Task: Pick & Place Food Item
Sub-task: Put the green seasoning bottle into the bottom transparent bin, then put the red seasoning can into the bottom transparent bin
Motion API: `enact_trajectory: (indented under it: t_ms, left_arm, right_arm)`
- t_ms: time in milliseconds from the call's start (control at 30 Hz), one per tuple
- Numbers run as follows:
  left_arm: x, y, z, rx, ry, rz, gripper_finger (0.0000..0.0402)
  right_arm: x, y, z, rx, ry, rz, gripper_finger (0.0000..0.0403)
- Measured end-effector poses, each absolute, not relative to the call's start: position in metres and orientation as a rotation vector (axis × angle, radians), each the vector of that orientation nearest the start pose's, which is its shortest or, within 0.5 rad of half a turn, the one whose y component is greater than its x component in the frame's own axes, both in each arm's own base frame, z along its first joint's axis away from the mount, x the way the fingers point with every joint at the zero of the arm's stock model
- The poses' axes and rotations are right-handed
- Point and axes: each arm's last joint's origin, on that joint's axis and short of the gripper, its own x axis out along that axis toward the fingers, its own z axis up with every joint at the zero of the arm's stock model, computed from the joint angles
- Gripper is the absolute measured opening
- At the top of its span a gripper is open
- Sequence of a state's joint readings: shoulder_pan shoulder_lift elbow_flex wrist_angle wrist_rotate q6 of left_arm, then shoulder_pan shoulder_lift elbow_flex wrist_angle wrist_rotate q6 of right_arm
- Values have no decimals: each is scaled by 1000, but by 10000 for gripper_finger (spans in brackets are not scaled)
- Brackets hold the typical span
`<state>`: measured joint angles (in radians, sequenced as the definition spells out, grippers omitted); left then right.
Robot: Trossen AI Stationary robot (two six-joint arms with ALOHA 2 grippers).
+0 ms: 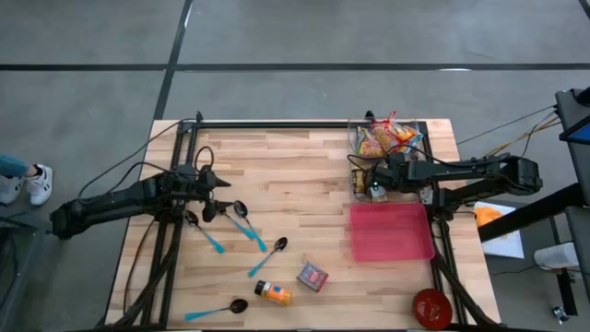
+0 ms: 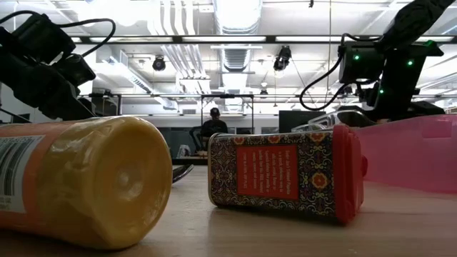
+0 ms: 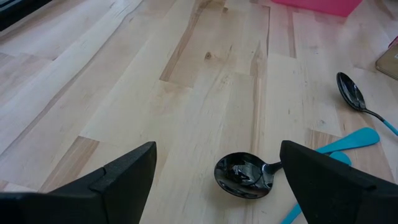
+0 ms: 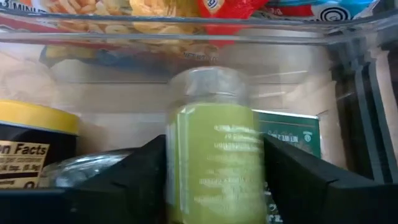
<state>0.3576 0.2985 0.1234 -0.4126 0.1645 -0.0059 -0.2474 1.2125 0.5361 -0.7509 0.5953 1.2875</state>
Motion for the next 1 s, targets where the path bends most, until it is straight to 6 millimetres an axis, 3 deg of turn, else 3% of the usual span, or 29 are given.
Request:
enact_trajectory:
  t_ms: [333,667,1000]
  left_arm:
    - [95,30,144,-158,568,189,345]
    - [95,30,144,-158,568,189,345]
    - [95,30,144,-157,568,189,345]
  right_arm:
    - [160,-57,153,762,742,-1468,321]
    - [161,-57,154,766,739,-1464,325]
    - [174,-61,175,773,703,-1424,325]
